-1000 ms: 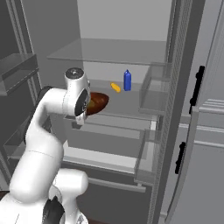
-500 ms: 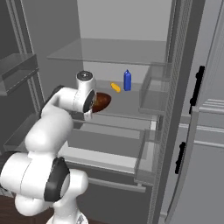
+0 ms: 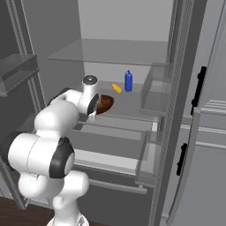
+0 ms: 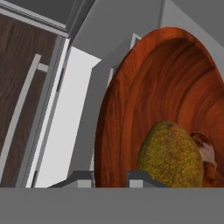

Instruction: Pick the chicken drumstick and avocado from their plates and place them in the bowl. Then put the bowl in the fridge.

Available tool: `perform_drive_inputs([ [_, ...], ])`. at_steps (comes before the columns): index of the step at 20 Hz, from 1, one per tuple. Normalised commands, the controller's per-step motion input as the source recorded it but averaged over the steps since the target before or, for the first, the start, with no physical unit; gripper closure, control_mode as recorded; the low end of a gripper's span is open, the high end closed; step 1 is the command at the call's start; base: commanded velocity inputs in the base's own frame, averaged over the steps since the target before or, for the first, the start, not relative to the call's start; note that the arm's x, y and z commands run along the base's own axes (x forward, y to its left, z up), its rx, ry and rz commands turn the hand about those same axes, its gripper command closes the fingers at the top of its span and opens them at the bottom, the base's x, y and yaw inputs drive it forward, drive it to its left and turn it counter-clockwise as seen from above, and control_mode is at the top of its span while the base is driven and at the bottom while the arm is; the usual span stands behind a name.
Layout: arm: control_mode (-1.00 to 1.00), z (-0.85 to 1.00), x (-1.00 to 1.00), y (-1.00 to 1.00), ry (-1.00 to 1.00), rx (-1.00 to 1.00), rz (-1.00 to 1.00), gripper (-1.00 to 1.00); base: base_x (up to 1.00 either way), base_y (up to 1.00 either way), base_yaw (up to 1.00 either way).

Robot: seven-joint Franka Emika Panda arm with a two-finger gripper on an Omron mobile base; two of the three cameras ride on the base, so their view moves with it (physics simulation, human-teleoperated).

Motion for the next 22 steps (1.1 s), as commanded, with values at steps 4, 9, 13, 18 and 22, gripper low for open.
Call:
perform_drive_inputs([
  [4, -1.0, 0.0, 0.65, 0.0, 0.0, 0.01, 0.0, 1.0, 0.0, 0.0, 0.0],
  [9, -1.0, -0.05, 0.5, 0.04, 0.0, 0.01, 0.0, 1.0, 0.0, 0.0, 0.0],
  [13, -1.0, -0.27, 0.26, 0.15, 0.0, 0.01, 0.0, 1.0, 0.0, 0.0, 0.0],
  [18, -1.0, -0.39, 0.09, 0.1, 0.0, 0.0, 0.0, 1.0, 0.0, 0.0, 0.0],
  [22, -1.0, -0.12, 0.35, 0.0, 0.0, 0.0, 0.0, 1.0, 0.0, 0.0, 0.0],
])
